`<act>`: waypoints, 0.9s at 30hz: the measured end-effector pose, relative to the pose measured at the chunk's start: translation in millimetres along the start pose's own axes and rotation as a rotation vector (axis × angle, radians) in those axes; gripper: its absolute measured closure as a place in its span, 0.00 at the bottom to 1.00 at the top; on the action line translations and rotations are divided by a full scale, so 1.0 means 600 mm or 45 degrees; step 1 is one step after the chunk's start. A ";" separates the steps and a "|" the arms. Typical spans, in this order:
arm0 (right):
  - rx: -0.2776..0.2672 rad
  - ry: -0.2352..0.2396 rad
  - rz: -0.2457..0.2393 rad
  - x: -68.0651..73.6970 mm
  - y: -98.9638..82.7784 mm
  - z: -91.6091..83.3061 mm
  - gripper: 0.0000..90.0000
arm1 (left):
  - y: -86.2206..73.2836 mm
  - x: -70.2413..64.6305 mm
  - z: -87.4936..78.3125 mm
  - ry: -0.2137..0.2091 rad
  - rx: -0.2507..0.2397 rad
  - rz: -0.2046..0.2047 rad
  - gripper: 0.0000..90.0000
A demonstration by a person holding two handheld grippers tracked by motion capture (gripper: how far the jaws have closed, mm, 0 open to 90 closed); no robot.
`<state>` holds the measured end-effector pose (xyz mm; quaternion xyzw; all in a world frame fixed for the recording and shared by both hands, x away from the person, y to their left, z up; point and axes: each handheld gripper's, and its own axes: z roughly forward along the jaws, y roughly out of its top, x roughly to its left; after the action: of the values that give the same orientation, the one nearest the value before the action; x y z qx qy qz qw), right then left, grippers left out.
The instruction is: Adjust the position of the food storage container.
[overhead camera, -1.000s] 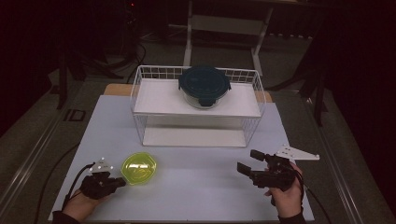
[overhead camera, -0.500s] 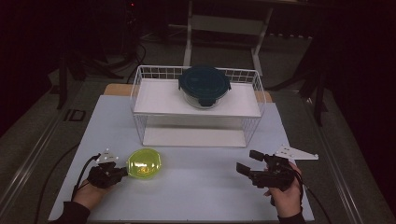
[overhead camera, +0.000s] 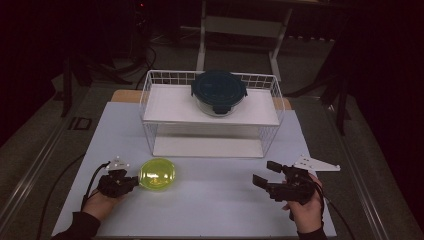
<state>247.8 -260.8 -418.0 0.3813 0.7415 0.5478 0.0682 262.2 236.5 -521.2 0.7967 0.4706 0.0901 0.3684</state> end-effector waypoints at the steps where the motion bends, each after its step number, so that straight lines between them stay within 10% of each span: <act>1: 0.001 0.000 -0.002 0.000 0.000 0.000 0.17 | 0.003 -0.001 0.003 -0.005 0.003 0.005 0.98; 27: 0.013 0.001 -0.006 0.000 -0.006 0.000 0.17 | 0.070 -0.075 0.085 -0.101 0.074 0.147 0.98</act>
<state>245.8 -261.2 -420.7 0.3797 0.7452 0.5441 0.0672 291.5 162.1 -520.0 0.8359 0.4113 0.0658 0.3575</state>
